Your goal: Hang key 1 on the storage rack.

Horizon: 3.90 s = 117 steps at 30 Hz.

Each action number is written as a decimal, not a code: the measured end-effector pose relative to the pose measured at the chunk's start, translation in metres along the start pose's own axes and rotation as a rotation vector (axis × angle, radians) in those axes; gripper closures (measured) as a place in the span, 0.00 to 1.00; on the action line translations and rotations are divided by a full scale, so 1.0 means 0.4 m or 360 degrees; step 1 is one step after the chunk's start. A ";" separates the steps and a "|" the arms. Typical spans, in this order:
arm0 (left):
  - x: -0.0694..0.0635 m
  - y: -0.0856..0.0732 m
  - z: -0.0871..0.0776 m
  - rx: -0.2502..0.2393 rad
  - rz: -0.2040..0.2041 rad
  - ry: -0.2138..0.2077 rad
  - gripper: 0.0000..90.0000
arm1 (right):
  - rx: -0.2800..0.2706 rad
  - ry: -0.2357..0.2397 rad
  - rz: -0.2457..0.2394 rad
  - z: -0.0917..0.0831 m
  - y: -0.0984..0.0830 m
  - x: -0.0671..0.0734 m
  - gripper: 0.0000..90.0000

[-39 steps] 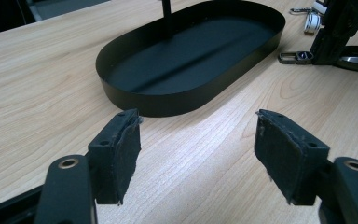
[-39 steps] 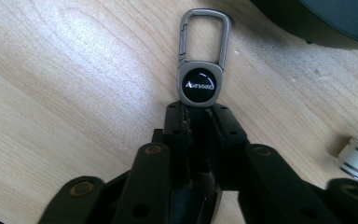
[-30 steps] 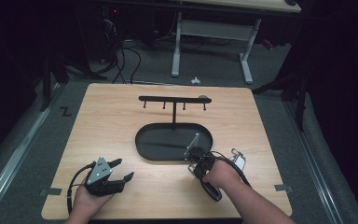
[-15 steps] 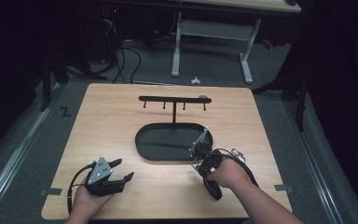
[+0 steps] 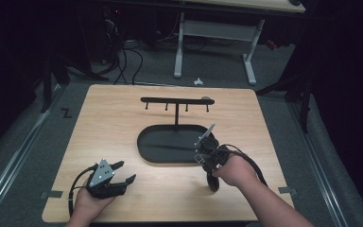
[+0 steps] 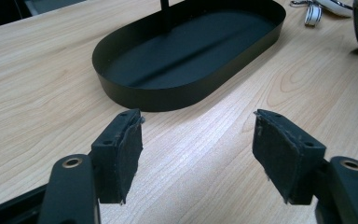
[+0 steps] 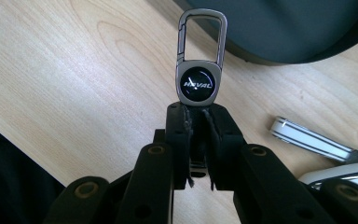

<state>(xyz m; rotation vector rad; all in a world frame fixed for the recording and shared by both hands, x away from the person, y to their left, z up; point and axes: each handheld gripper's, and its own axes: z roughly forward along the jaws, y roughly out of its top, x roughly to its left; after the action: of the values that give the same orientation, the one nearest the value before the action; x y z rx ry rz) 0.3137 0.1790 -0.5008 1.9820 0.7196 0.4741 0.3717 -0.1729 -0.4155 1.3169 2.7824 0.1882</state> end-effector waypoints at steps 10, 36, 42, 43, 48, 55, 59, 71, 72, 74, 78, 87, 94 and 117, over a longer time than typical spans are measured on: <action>-0.002 0.000 0.002 -0.0002 0.0004 -0.0002 0.38 | -0.0069 -0.0014 0.0004 -0.042 0.007 -0.003 0.90; -0.001 -0.024 -0.031 0.0030 -0.0017 0.0051 0.38 | -0.0278 -0.0027 0.0011 -0.139 0.105 -0.045 0.90; 0.000 -0.039 -0.062 0.0024 -0.0032 0.0089 0.38 | -0.0337 -0.0033 0.0029 -0.158 0.136 -0.058 0.90; 0.001 -0.042 -0.067 0.0013 -0.0038 0.0101 0.38 | -0.0343 -0.0041 0.0035 -0.161 0.141 -0.058 0.90; 0.004 -0.049 -0.078 0.0019 -0.0053 0.0120 0.38 | -0.0392 -0.0060 0.0048 -0.187 0.174 -0.068 0.90; 0.005 -0.049 -0.079 0.0014 -0.0058 0.0123 0.37 | -0.0415 -0.0082 0.0072 -0.196 0.207 -0.082 0.90; 0.005 -0.047 -0.074 0.0029 -0.0051 0.0105 0.37 | -0.0412 -0.0073 0.0095 -0.189 0.217 -0.084 0.90; 0.000 -0.044 -0.064 0.0030 -0.0041 0.0081 0.37 | -0.0404 -0.0098 0.0135 -0.152 0.255 -0.100 0.89; 0.001 -0.044 -0.064 0.0030 -0.0042 0.0079 0.37 | -0.0402 -0.0099 0.0132 -0.150 0.258 -0.101 0.89; 0.002 -0.044 -0.063 0.0029 -0.0043 0.0075 0.37 | -0.0399 -0.0106 0.0157 -0.147 0.265 -0.100 0.89; 0.004 -0.044 -0.066 0.0035 -0.0044 0.0070 0.37 | -0.0403 -0.0120 0.0173 -0.139 0.280 -0.110 0.89; 0.004 -0.045 -0.069 0.0038 -0.0041 0.0072 0.37 | -0.0404 -0.0135 0.0208 -0.122 0.301 -0.121 0.89; 0.004 -0.045 -0.071 0.0031 -0.0047 0.0074 0.37 | -0.0391 -0.0139 0.0221 -0.106 0.300 -0.119 0.88; 0.005 -0.040 -0.043 0.0066 -0.0041 0.0068 0.38 | -0.0567 -0.0048 0.0205 -0.141 0.165 -0.099 0.71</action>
<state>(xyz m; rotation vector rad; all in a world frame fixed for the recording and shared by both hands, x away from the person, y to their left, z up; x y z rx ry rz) 0.3004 0.1976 -0.5065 2.0038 0.7863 0.4912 0.4417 -0.1670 -0.3506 1.3860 2.4846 0.6309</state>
